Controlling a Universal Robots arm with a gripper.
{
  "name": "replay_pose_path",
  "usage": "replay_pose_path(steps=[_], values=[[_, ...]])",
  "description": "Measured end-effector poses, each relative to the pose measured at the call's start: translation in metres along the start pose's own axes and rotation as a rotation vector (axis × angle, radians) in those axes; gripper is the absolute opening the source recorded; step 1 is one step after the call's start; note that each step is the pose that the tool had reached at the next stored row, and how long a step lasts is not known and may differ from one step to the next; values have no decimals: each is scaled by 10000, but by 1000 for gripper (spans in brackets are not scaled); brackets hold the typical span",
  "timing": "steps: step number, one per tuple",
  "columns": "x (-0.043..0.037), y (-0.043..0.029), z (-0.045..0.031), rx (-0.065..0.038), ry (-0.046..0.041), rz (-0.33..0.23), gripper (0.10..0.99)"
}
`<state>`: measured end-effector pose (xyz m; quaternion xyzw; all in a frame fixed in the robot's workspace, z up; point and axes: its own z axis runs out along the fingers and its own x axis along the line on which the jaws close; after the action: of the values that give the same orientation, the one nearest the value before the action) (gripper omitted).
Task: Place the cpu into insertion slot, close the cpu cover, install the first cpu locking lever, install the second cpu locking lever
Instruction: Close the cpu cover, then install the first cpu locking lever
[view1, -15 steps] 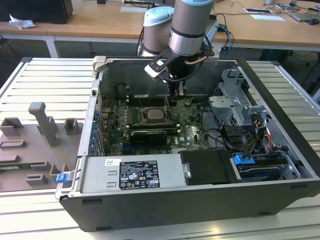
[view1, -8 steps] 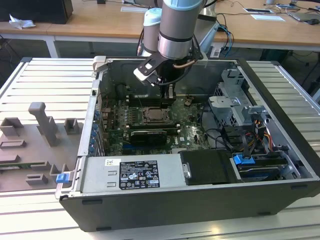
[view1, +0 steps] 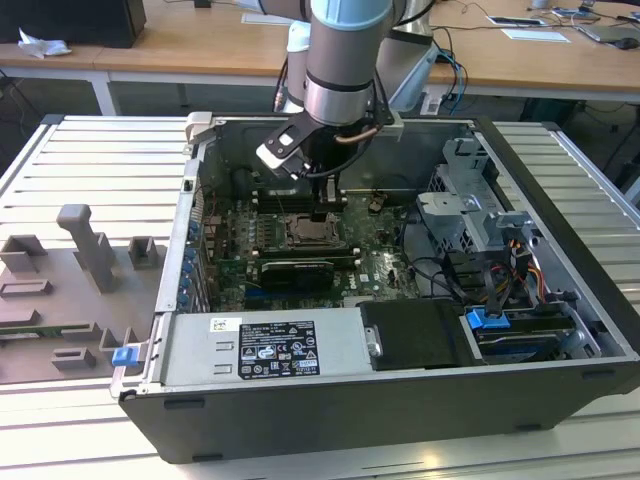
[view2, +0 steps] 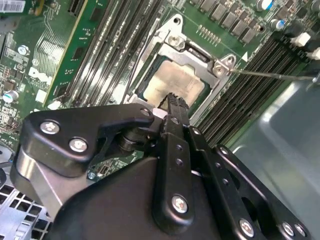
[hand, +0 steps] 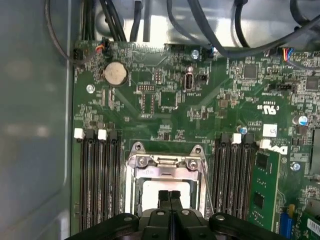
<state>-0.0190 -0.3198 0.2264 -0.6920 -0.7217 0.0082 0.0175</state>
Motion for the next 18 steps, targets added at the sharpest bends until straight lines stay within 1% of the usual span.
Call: replay_pose_path(steps=[2, 3, 7, 8, 13, 18], values=[[1, -11, 3, -59, -1, -26, 106], [1, -19, 3, -105, -4, -48, 106], [2, -45, 4, -168, -9, -58, 106], [2, -58, 5, -198, -10, -58, 106], [4, -101, 7, -246, -11, -58, 106], [4, -113, 9, -283, -13, -61, 106]])
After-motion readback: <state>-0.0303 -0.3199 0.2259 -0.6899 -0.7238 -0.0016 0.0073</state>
